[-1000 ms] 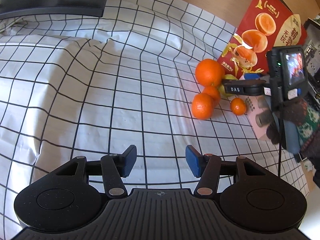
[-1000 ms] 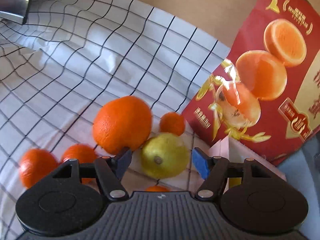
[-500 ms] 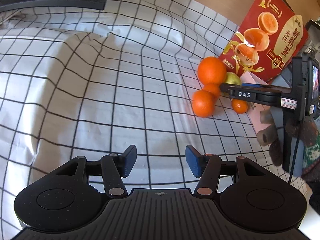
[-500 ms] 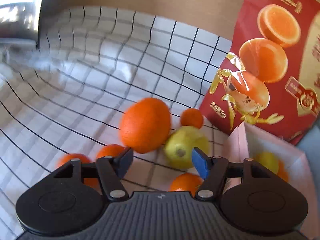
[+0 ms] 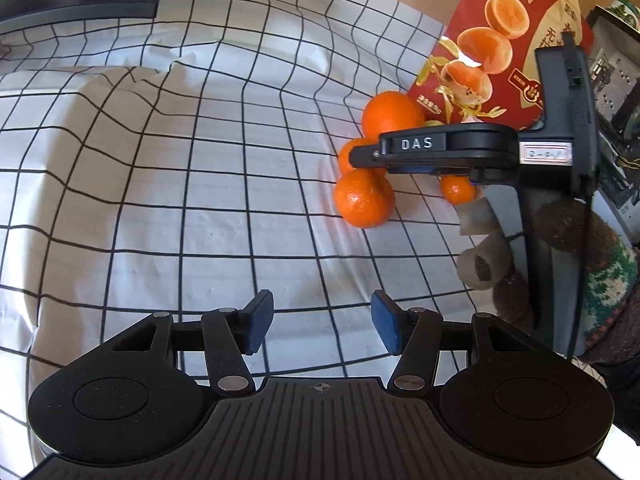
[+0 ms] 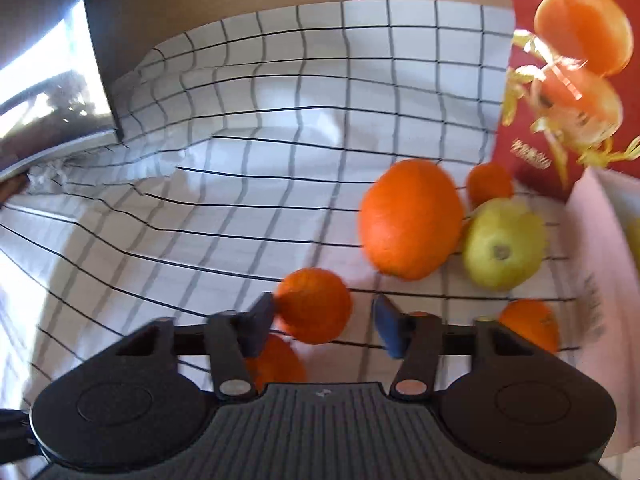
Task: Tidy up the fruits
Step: 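Grasp a tangerine with the right gripper while the left gripper grasps another tangerine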
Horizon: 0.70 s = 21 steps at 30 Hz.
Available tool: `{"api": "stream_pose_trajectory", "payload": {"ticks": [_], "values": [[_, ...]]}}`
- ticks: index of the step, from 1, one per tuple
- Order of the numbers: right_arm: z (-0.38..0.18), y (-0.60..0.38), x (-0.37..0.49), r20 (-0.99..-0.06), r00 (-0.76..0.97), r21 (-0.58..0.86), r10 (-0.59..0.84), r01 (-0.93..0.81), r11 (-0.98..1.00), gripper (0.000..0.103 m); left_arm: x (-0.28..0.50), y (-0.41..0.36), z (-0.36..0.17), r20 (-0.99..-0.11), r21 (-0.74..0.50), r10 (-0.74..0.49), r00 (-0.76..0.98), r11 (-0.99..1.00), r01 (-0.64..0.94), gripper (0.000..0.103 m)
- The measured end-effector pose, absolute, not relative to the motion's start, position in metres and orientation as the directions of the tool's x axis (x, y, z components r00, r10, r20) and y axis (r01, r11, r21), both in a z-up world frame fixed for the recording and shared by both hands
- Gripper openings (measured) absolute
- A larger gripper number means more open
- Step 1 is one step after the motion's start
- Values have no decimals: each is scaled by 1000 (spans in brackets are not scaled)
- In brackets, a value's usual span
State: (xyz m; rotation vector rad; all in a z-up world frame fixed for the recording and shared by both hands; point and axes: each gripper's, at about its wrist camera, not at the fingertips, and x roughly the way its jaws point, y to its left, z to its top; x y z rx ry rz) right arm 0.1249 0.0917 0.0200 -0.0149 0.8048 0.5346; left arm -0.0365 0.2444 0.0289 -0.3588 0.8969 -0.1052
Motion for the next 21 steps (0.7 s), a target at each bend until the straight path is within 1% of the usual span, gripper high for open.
{"api": "stream_pose_trajectory", "payload": {"ticks": [4, 7, 10, 14, 18, 21], "values": [[21, 95, 124, -695, 559, 179, 453, -475, 862, 40, -31, 243, 27, -748, -345, -238, 620, 937, -57, 59], [18, 99, 136, -722, 541, 185, 430, -449, 874, 46, -28, 235, 28, -750, -339, -251, 612, 940, -30, 59], [14, 104, 145, -744, 537, 158, 398, -437, 885, 44, -29, 231, 28, -754, -331, -254, 606, 943, -16, 59], [26, 90, 131, -714, 585, 156, 385, -404, 902, 43, -31, 233, 29, -754, -319, -241, 612, 948, -20, 59], [46, 56, 94, -667, 657, 67, 352, -417, 906, 43, -23, 227, 36, -745, -292, -229, 626, 956, 2, 59], [46, 24, 58, -667, 670, 36, 326, -408, 912, 43, -8, 216, 45, -725, -257, -229, 650, 965, 53, 59]]}}
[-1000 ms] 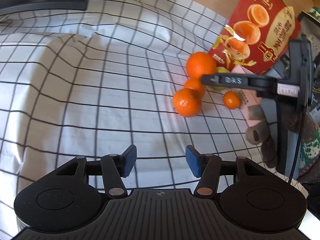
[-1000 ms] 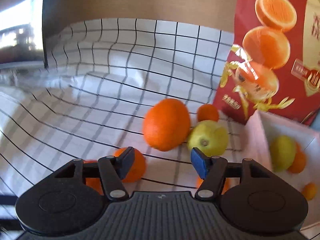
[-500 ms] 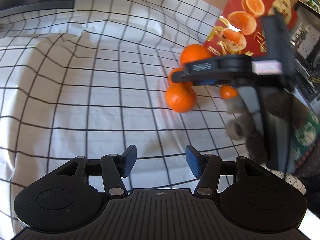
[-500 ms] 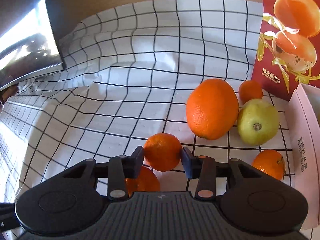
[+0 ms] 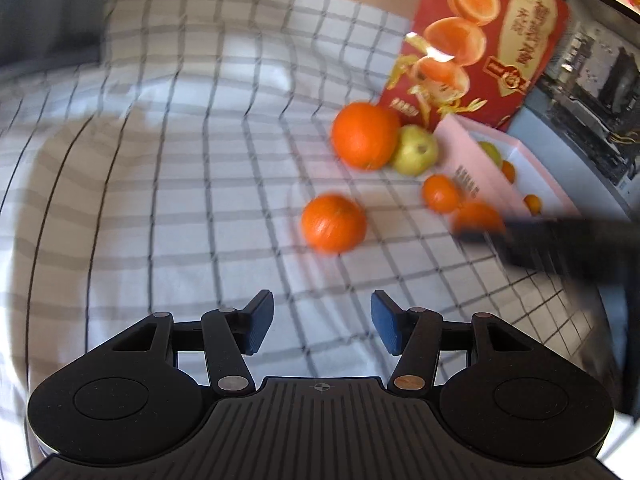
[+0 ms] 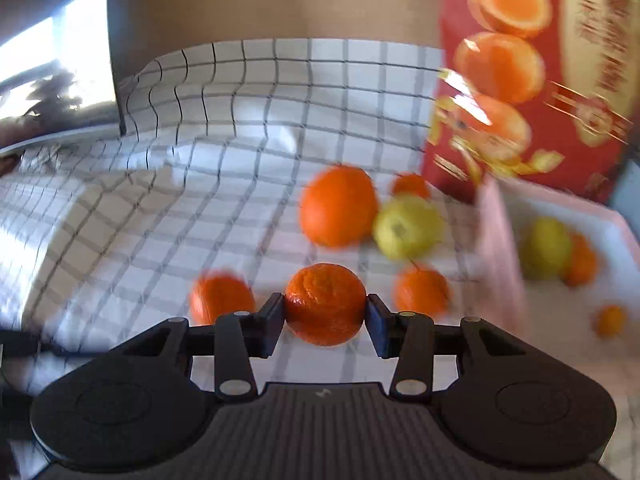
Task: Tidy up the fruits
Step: 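Grasp a tangerine with the right gripper while the left gripper grasps another tangerine, then open the right gripper, setting its tangerine on the tablecloth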
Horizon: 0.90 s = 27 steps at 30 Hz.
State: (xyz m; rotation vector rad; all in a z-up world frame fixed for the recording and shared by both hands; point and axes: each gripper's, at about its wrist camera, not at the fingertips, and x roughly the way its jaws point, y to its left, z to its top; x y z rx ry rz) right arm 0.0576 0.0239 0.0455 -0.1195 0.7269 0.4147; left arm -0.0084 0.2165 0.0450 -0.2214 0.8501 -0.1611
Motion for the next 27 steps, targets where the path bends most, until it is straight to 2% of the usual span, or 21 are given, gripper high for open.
{"api": "stream_pose_trajectory", "payload": {"ticks": [5, 8, 13, 18, 23, 24, 27], "values": [[22, -32, 11, -698, 684, 26, 212, -272, 962, 43, 31, 196, 50, -717, -174, -213, 663, 977, 126, 59], [9, -64, -4, -720, 671, 78, 175, -172, 982, 43, 50, 182, 45, -733, -121, -197, 651, 980, 159, 60], [1, -88, -19, -722, 678, 81, 138, -115, 990, 44, 63, 170, 36, -736, 22, -108, 668, 983, 182, 63], [-1, -90, -20, -708, 694, 67, 126, -112, 991, 44, 76, 178, 32, -755, 19, -91, 650, 987, 161, 61], [-5, -86, -20, -710, 695, 43, 116, -122, 992, 52, 83, 184, 24, -779, -10, -105, 618, 988, 156, 58], [-6, -86, -20, -712, 692, 46, 119, -123, 991, 54, 83, 185, 24, -777, -23, -114, 619, 988, 153, 55], [-9, -89, -20, -714, 689, 58, 127, -122, 991, 59, 80, 183, 26, -769, -18, -108, 630, 989, 147, 55]]}}
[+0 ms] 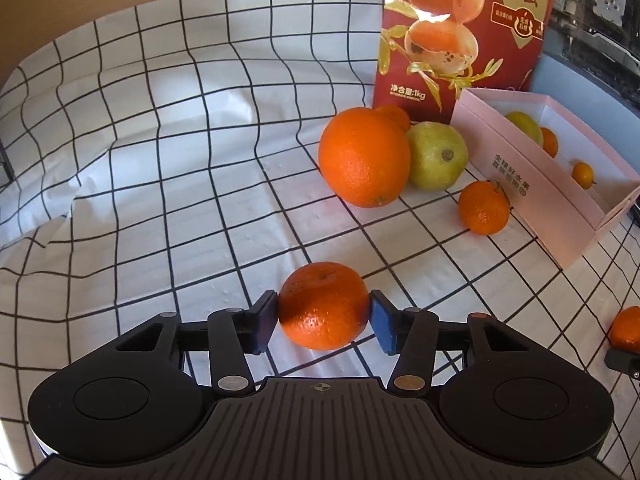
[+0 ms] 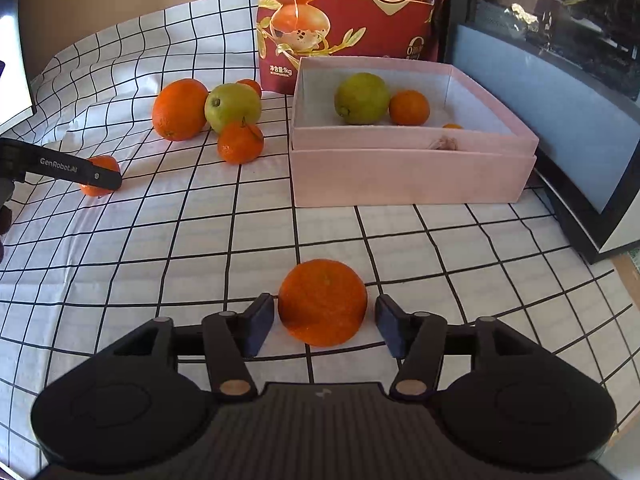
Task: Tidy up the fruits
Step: 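Open the right gripper, setting its tangerine on the tablecloth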
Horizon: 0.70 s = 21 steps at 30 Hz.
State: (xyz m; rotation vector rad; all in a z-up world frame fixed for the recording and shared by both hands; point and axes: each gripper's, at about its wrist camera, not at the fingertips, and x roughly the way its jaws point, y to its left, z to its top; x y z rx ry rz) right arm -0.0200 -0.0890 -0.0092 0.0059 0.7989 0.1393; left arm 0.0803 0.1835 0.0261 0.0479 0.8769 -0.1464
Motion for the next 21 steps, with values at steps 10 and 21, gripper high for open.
{"api": "stream_pose_trajectory", "payload": {"ticks": [10, 21], "values": [[-16, -86, -24, -692, 714, 40, 109, -114, 993, 80, 41, 158, 43, -737, -149, -256, 625, 964, 219, 55], [-19, -89, -23, -693, 712, 37, 113, -122, 992, 94, 21, 129, 24, -771, -196, -306, 558, 948, 249, 55]]}}
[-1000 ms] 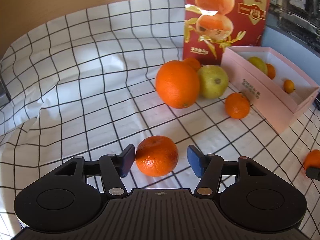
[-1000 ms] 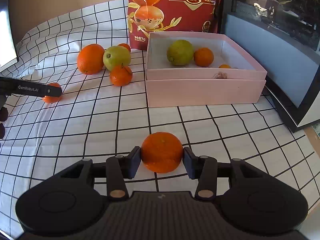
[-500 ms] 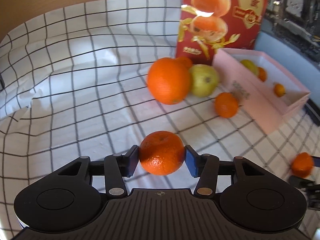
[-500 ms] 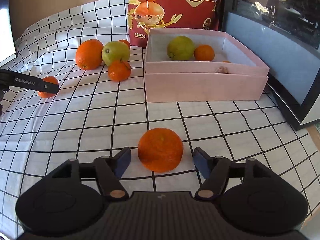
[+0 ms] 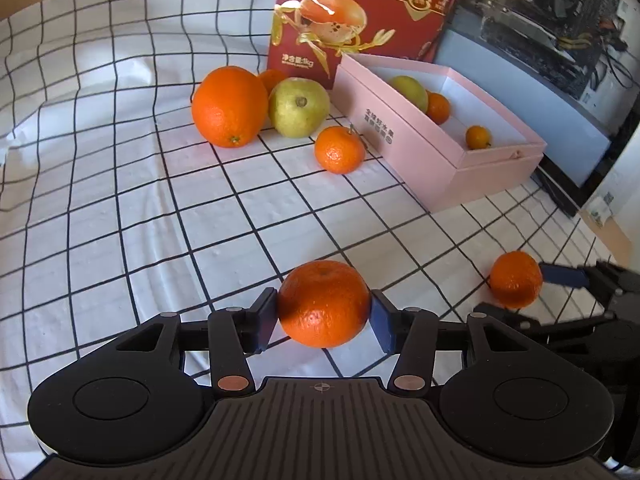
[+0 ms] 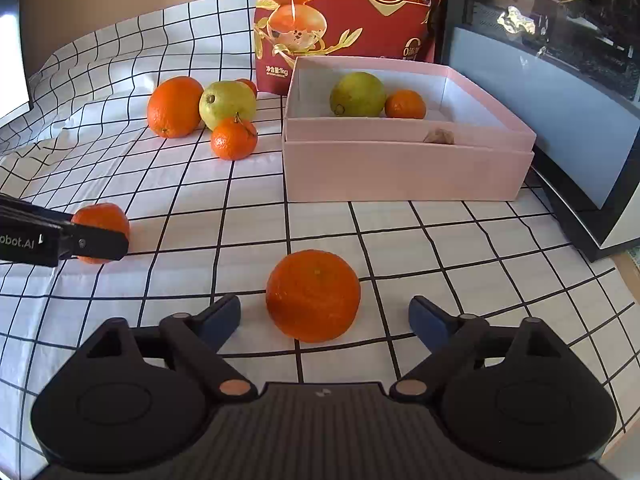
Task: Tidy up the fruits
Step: 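Open the right gripper, setting its tangerine on the tablecloth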
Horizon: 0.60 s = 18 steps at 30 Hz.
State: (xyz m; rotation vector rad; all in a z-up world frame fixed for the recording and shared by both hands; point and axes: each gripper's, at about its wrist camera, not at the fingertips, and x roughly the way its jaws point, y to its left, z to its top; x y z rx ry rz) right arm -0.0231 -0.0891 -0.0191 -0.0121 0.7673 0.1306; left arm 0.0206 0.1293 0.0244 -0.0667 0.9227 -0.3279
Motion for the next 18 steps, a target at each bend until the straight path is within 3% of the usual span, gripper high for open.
{"api": "stream_pose_trajectory", "payload": {"ticks": [9, 14, 18], "values": [[-22, -90, -29, -691, 715, 37, 107, -113, 993, 103, 28, 130, 19, -772, -245, -329, 545, 944, 222, 55], [-21, -90, -29, -702, 705, 39, 101, -104, 994, 103, 26, 115, 20, -785, -161, -281, 552, 953, 256, 56], [-18, -92, -22, -731, 671, 36, 124, -144, 989, 103, 22, 115, 22, -798, -165, -273, 537, 956, 242, 55]]}}
